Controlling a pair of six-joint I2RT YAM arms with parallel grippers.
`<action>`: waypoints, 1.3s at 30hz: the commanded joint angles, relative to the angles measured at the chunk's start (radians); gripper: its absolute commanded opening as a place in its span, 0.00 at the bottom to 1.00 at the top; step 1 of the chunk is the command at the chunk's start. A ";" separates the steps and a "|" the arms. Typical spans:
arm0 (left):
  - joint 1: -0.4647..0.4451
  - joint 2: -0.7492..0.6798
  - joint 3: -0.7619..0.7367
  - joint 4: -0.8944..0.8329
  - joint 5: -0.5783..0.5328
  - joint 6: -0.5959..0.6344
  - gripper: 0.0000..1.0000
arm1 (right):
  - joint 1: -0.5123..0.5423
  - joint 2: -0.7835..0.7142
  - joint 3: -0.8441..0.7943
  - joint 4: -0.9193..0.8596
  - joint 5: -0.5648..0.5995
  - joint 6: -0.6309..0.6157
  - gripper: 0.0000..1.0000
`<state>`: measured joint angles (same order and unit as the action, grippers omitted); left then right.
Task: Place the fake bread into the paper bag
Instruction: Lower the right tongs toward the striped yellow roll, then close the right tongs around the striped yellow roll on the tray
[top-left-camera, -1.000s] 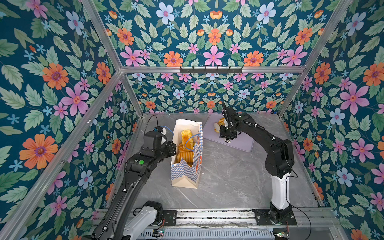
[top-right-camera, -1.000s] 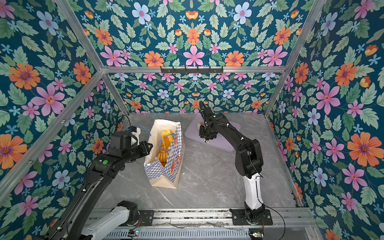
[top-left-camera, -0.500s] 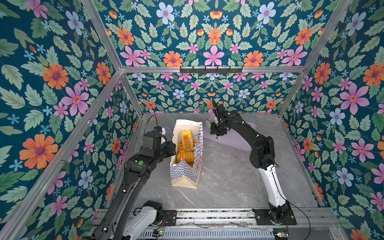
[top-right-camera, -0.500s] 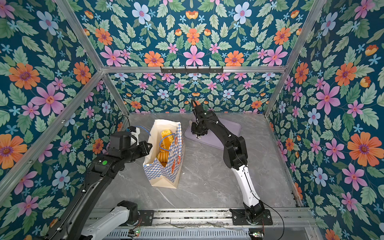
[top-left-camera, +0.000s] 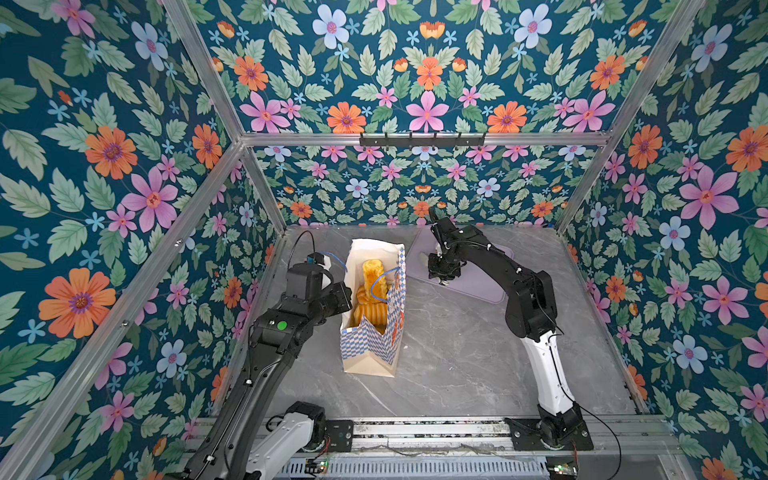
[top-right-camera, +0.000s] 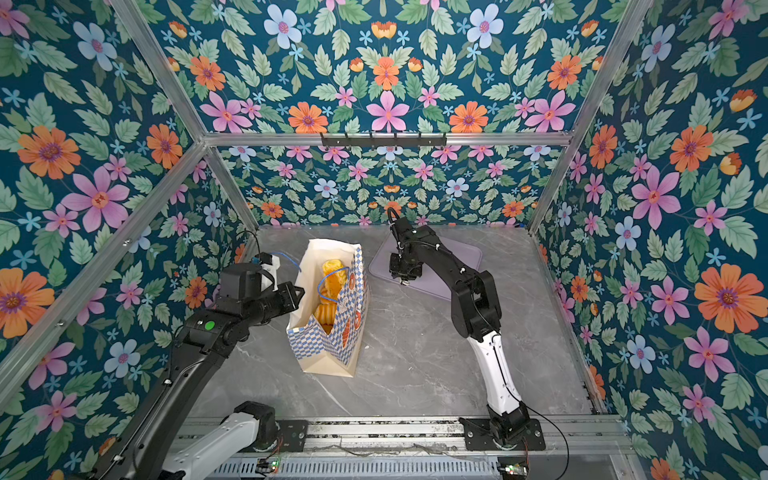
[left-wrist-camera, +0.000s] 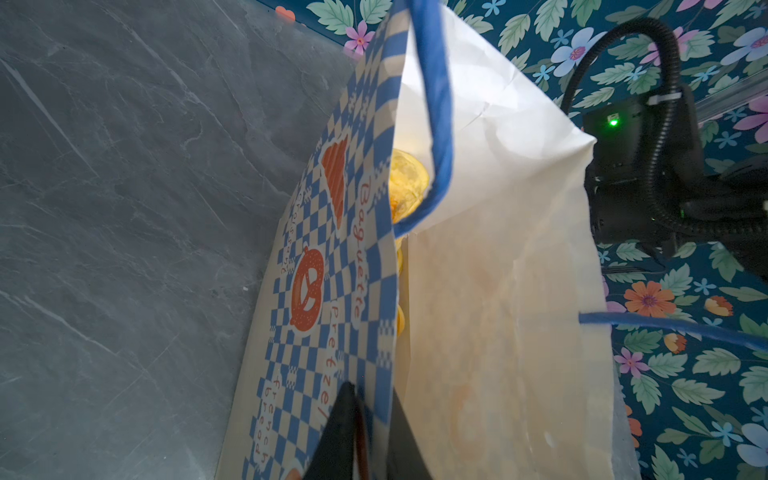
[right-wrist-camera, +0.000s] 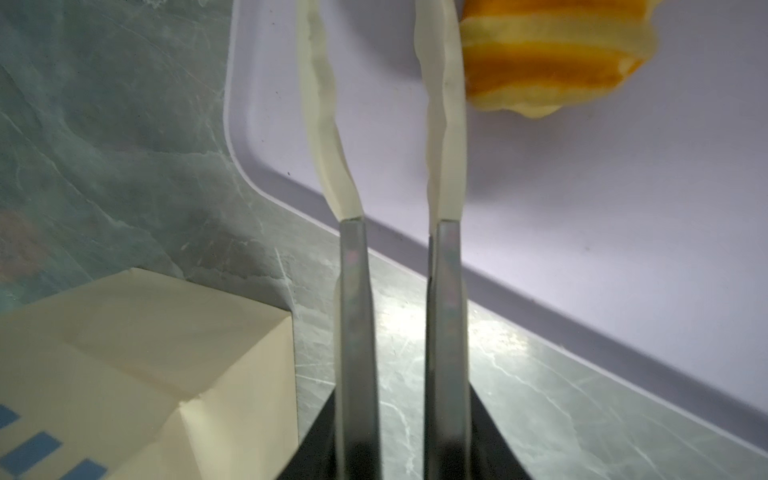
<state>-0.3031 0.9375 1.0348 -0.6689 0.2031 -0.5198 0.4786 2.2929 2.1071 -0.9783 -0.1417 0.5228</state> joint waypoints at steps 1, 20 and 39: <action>0.000 0.000 -0.002 0.012 -0.004 0.007 0.15 | -0.013 -0.052 -0.065 0.043 0.040 0.000 0.37; 0.000 -0.002 0.006 0.009 -0.005 0.006 0.15 | -0.008 -0.260 -0.199 -0.038 0.254 -0.213 0.36; 0.000 0.006 0.011 0.009 -0.003 0.012 0.15 | -0.030 -0.224 -0.229 -0.017 0.364 -0.401 0.46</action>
<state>-0.3035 0.9451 1.0351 -0.6685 0.2062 -0.5194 0.4541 2.0613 1.8668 -0.9985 0.2340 0.1436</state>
